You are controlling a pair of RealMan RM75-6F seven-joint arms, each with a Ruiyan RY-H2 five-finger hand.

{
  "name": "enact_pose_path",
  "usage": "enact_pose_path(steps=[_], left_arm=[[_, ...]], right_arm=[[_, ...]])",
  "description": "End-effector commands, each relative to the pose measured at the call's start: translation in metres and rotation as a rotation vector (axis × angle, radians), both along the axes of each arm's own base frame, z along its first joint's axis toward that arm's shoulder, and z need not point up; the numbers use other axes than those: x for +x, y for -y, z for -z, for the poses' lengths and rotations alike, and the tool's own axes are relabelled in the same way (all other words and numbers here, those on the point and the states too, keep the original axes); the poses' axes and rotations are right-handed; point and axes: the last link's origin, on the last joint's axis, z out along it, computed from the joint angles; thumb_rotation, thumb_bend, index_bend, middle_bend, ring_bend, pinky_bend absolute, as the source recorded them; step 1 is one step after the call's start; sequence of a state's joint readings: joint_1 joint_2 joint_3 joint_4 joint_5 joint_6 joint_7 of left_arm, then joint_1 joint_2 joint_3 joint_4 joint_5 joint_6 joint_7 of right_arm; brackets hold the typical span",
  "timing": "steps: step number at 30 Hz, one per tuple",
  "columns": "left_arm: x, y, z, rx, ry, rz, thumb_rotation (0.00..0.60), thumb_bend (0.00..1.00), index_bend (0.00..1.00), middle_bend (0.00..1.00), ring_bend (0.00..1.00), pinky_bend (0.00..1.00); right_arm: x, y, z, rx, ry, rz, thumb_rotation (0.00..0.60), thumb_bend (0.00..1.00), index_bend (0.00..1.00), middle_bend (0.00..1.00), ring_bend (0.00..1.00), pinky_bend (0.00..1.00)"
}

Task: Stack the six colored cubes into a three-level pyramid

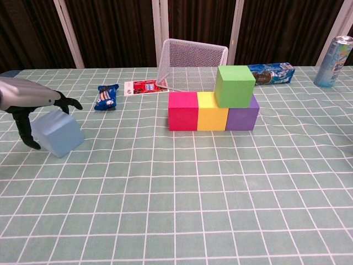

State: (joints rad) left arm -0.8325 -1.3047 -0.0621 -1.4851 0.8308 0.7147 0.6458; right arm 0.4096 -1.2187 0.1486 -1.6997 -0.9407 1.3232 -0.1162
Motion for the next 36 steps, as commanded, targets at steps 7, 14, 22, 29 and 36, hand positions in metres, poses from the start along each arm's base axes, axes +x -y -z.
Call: enact_pose_path(steps=[7,14,22,29,36], left_arm=[[-0.001,0.002,-0.004,0.048,0.056,-0.026,0.600,0.26,0.01,0.46,0.06,0.01],[0.006,0.007,-0.017,0.092,0.131,-0.063,0.600,0.26,0.01,0.47,0.06,0.01],[0.022,0.008,-0.004,0.165,0.280,-0.243,0.600,0.26,0.03,0.47,0.07,0.01],[0.048,-0.011,0.006,0.230,0.333,-0.347,0.600,0.26,0.04,0.47,0.07,0.01],[0.069,-0.031,0.015,0.281,0.323,-0.415,0.600,0.26,0.04,0.47,0.07,0.01]], right_arm=[[0.001,-0.001,-0.001,0.000,0.014,-0.002,0.600,0.24,0.00,0.00,0.00,0.00],[0.002,-0.001,-0.001,0.001,0.020,-0.006,0.600,0.24,0.00,0.00,0.00,0.00],[0.004,-0.001,0.000,0.005,0.028,-0.009,0.600,0.24,0.00,0.00,0.00,0.00],[0.004,-0.001,0.001,0.006,0.033,-0.007,0.600,0.24,0.00,0.00,0.00,0.00],[0.004,-0.001,0.000,0.004,0.039,-0.004,0.600,0.24,0.00,0.00,0.00,0.00]])
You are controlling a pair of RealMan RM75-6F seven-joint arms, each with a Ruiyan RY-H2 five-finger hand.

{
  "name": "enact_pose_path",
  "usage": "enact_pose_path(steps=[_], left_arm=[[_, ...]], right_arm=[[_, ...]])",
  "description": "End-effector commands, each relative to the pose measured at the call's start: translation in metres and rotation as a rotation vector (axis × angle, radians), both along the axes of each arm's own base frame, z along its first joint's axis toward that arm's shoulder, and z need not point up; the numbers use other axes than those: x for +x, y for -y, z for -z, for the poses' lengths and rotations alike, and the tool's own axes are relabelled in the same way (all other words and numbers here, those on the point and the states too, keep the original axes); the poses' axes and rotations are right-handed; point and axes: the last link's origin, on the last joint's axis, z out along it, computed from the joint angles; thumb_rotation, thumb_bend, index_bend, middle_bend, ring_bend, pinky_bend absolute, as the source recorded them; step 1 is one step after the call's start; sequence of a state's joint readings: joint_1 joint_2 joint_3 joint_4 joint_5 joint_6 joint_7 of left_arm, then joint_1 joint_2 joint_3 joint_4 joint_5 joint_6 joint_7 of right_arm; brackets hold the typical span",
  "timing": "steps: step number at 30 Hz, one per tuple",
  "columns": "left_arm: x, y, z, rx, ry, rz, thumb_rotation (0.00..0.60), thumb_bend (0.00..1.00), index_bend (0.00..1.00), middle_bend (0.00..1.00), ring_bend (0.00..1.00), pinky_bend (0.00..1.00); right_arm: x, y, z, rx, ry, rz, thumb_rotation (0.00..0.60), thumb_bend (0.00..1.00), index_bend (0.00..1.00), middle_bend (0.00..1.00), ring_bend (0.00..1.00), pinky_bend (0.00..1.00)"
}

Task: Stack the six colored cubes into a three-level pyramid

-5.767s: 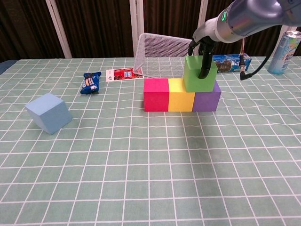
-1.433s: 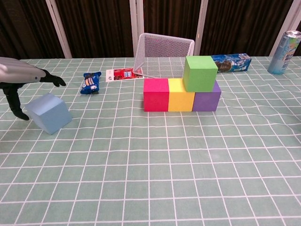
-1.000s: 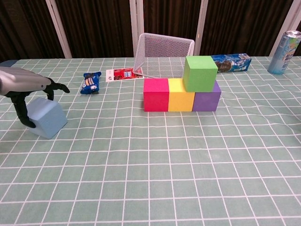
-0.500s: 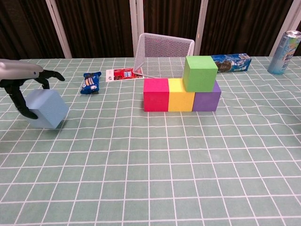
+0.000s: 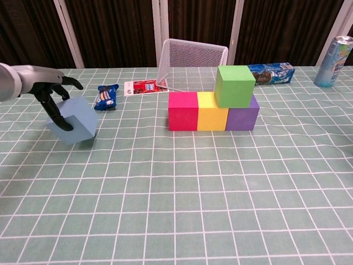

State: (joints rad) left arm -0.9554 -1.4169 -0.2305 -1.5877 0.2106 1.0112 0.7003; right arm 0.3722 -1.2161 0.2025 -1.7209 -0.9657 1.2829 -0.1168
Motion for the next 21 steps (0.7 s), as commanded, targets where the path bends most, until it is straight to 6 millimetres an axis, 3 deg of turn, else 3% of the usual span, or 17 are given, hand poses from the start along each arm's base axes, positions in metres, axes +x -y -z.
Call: enact_pose_path(steps=[1,12,21], left_arm=[[0.020,-0.015,0.006,0.034,-0.011,-0.032,0.600,0.26,0.04,0.47,0.07,0.01],[0.034,-0.034,0.018,0.033,-0.039,-0.123,0.600,0.26,0.03,0.41,0.07,0.01],[0.033,-0.035,0.021,0.017,-0.068,-0.119,0.600,0.13,0.00,0.17,0.03,0.01]], right_arm=[[0.000,0.000,0.000,-0.002,0.003,0.002,0.600,0.24,0.00,0.00,0.00,0.00],[-0.002,0.001,-0.001,-0.002,0.009,0.009,0.600,0.24,0.00,0.00,0.00,0.00],[-0.002,0.001,0.000,0.003,0.008,0.010,0.600,0.24,0.00,0.00,0.00,0.00]])
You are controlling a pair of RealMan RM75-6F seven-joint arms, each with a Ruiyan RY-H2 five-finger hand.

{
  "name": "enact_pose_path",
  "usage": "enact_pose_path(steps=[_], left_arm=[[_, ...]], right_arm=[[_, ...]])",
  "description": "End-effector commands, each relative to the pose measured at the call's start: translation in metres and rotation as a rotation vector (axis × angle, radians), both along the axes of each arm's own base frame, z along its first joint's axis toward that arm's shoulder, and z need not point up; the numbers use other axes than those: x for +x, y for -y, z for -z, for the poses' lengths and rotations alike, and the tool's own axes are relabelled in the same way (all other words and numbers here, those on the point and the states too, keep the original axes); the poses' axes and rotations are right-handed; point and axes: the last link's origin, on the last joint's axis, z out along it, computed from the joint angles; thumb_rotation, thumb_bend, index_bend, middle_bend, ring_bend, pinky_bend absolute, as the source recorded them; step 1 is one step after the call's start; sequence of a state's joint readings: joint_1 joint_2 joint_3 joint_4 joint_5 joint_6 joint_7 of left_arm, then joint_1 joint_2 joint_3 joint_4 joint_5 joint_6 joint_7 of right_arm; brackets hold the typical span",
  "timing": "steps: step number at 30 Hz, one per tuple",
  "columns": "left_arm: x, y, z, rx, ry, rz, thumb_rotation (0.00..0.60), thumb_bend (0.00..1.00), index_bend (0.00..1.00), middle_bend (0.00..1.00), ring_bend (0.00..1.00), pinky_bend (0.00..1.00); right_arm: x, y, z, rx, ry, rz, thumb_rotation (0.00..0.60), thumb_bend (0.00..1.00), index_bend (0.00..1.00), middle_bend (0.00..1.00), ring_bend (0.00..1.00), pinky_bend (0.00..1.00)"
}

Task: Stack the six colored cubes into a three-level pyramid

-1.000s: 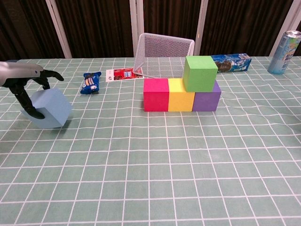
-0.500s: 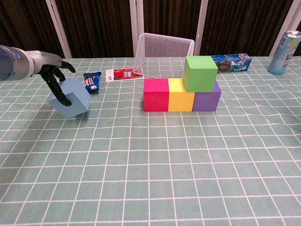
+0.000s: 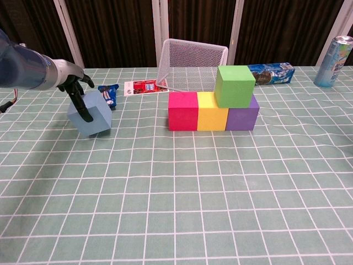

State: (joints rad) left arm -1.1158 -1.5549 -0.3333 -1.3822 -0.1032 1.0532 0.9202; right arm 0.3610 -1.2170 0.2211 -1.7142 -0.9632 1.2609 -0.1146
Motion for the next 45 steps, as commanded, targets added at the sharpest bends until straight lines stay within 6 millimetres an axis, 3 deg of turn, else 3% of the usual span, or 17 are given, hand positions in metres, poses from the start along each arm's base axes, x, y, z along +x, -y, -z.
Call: enact_pose_path(steps=[1,10,21,45], left_arm=[[-0.002,0.001,0.000,-0.006,-0.007,0.004,0.600,0.12,0.00,0.15,0.02,0.01],[-0.011,0.006,-0.011,-0.019,-0.021,0.061,0.600,0.10,0.00,0.11,0.01,0.01],[-0.025,0.008,-0.022,-0.072,-0.058,0.335,0.600,0.10,0.00,0.21,0.01,0.01],[-0.030,0.014,-0.015,-0.098,0.023,0.376,0.600,0.10,0.00,0.22,0.01,0.01]], right_arm=[[0.000,0.000,0.000,0.001,0.001,0.000,0.600,0.24,0.00,0.00,0.00,0.00],[0.002,-0.001,0.000,-0.002,0.002,-0.008,0.600,0.24,0.00,0.00,0.00,0.00],[0.005,-0.002,0.002,0.002,0.003,-0.018,0.600,0.24,0.00,0.00,0.00,0.00],[0.008,-0.003,0.004,0.006,0.011,-0.026,0.600,0.24,0.00,0.00,0.00,0.00]])
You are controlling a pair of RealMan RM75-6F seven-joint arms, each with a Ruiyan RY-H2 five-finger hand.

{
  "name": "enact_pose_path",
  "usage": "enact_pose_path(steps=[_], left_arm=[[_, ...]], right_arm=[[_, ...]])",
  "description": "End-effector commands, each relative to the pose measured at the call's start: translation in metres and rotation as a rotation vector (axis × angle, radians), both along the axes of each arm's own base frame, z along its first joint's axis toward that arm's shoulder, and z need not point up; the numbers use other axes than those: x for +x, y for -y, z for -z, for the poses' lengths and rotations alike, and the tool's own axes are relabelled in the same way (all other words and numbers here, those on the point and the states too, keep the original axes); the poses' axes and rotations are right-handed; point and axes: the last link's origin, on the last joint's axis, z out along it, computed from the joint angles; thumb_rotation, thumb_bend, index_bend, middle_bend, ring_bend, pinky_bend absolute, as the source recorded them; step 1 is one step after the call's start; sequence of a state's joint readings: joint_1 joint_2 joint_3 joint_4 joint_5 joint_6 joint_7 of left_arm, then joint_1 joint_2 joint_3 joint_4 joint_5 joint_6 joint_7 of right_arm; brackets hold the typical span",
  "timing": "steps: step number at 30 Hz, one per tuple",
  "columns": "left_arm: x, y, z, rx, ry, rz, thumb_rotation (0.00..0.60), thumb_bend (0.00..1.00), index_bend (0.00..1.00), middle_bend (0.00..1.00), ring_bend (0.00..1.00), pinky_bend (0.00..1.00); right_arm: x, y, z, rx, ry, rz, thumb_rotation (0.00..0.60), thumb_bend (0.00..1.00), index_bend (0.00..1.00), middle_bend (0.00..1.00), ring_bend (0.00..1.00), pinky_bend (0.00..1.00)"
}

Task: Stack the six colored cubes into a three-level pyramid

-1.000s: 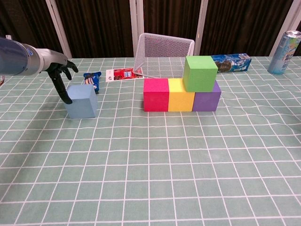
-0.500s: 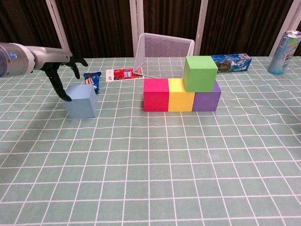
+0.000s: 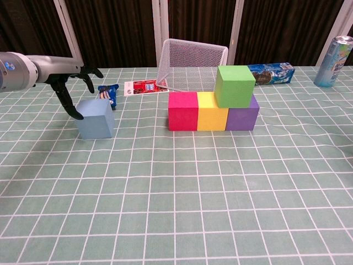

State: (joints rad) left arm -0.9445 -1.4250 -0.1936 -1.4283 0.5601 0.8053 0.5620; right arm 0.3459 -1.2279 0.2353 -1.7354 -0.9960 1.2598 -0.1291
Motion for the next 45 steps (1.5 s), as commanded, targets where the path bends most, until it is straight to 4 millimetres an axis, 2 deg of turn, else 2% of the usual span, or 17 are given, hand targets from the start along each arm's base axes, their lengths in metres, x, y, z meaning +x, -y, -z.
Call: enact_pose_path(steps=[1,13,18,25,30,38,45], left_arm=[[0.001,0.000,0.004,-0.010,0.001,0.003,0.600,0.10,0.00,0.23,0.01,0.01],[0.001,-0.001,0.012,-0.012,0.006,-0.005,0.600,0.22,0.02,0.37,0.02,0.01],[-0.001,0.000,0.014,-0.011,0.006,-0.015,0.600,0.30,0.03,0.39,0.02,0.01],[0.007,-0.002,0.010,0.001,0.026,0.003,0.600,0.31,0.03,0.39,0.02,0.01],[0.026,-0.005,0.000,0.011,0.044,0.050,0.600,0.31,0.03,0.39,0.02,0.01],[0.074,-0.015,-0.016,0.013,0.085,0.108,0.600,0.31,0.03,0.38,0.02,0.01],[0.113,-0.026,-0.017,-0.001,0.102,0.108,0.600,0.31,0.03,0.38,0.02,0.01]], right_arm=[[0.000,0.000,0.000,-0.001,0.000,0.000,0.600,0.24,0.00,0.00,0.00,0.00],[-0.001,0.000,-0.001,-0.002,0.002,0.004,0.600,0.24,0.00,0.00,0.00,0.00],[-0.001,0.000,-0.001,-0.001,0.004,0.004,0.600,0.24,0.00,0.00,0.00,0.00],[-0.001,0.000,0.000,0.000,0.004,0.004,0.600,0.24,0.00,0.00,0.00,0.00],[-0.001,0.000,0.000,0.002,0.004,0.002,0.600,0.24,0.00,0.00,0.00,0.00],[0.000,0.000,0.000,0.000,0.010,0.002,0.600,0.24,0.00,0.00,0.00,0.00],[-0.001,0.001,-0.001,-0.003,0.026,0.008,0.600,0.24,0.00,0.00,0.00,0.00]])
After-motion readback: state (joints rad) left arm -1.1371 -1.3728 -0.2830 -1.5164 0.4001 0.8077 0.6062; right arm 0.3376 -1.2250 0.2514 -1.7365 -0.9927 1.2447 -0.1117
